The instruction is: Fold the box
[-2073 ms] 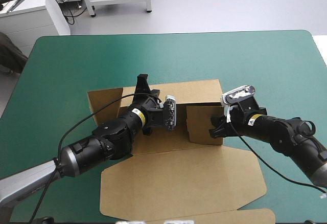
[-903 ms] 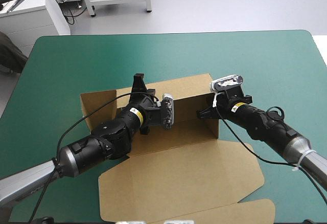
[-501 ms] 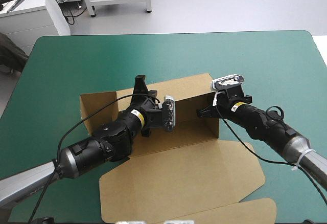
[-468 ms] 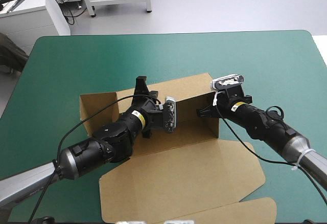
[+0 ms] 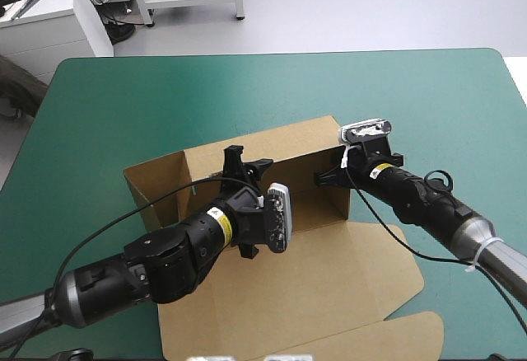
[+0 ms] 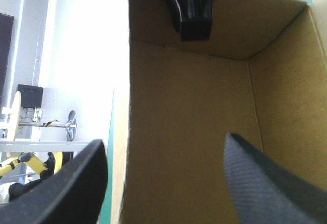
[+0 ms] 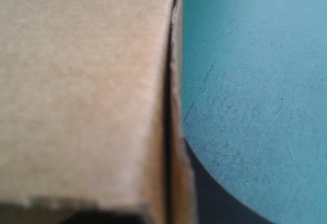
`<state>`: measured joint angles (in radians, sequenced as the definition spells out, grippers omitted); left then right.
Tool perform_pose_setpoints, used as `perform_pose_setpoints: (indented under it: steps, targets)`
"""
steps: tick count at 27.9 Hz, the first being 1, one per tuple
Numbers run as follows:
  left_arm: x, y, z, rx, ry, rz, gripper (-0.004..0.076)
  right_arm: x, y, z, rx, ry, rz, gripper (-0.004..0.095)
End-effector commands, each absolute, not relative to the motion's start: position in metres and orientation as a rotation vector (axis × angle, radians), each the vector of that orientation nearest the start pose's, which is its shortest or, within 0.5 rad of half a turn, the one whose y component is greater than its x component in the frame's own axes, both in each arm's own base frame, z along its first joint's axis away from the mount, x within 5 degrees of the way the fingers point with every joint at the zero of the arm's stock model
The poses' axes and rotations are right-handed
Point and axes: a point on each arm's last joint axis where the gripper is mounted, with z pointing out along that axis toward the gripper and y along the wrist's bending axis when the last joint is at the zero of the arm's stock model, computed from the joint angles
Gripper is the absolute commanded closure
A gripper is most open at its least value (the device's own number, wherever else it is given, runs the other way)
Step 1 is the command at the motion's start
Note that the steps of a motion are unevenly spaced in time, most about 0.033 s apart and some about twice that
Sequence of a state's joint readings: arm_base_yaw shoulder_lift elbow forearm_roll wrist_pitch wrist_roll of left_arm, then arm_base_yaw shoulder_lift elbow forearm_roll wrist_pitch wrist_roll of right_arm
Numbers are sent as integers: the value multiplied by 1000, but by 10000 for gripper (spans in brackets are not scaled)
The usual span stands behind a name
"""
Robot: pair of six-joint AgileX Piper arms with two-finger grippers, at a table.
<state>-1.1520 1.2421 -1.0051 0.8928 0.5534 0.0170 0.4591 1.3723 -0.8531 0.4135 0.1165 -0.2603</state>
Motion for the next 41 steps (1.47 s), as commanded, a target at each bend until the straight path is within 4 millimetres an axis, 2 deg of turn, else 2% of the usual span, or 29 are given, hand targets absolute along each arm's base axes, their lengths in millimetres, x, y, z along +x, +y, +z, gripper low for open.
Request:
perform_pose_setpoints:
  steps: [1,5,8,11,13,17,22,25,29,32,34,37,38,39,40,41]
  targets:
    - [124,-221,373,1490,1284,143,251,262,140,284,-310,2103,471,917]
    - [108,-215,382,1465,1277,81,261,262,140,284,-306,2115,479,917]
    - [110,-208,386,1424,1292,131,306,261,142,287,-329,2136,487,917]
    - [120,-198,391,1366,1294,322,340,262,144,297,-353,2144,504,916]
    - [128,-192,398,1294,1306,386,344,263,146,306,-368,2149,508,916]
    - [149,-175,422,1134,1385,387,344,265,145,322,-401,2183,459,916]
    - [173,-150,456,923,1446,305,344,268,136,345,-353,2237,327,917]
    - [187,-130,465,810,1507,296,369,269,132,358,-367,2257,257,927]
    - [205,-103,459,699,1631,311,479,278,122,368,-338,2318,193,928]
    - [217,-86,451,625,1737,274,563,292,110,372,-289,2397,137,928]
    - [223,-77,446,592,1794,239,581,303,104,371,-292,2454,101,928]
    - [233,-54,437,469,1871,134,596,337,97,363,-325,2521,121,928]
    - [235,-51,435,442,1877,124,612,342,96,361,-340,2533,127,928]
    - [238,-41,428,380,1902,110,682,357,95,355,-339,2570,151,928]
    - [238,-37,425,356,1921,104,725,364,94,353,-337,2577,151,928]
    - [238,-33,419,324,1948,90,730,371,93,348,-338,2593,146,928]
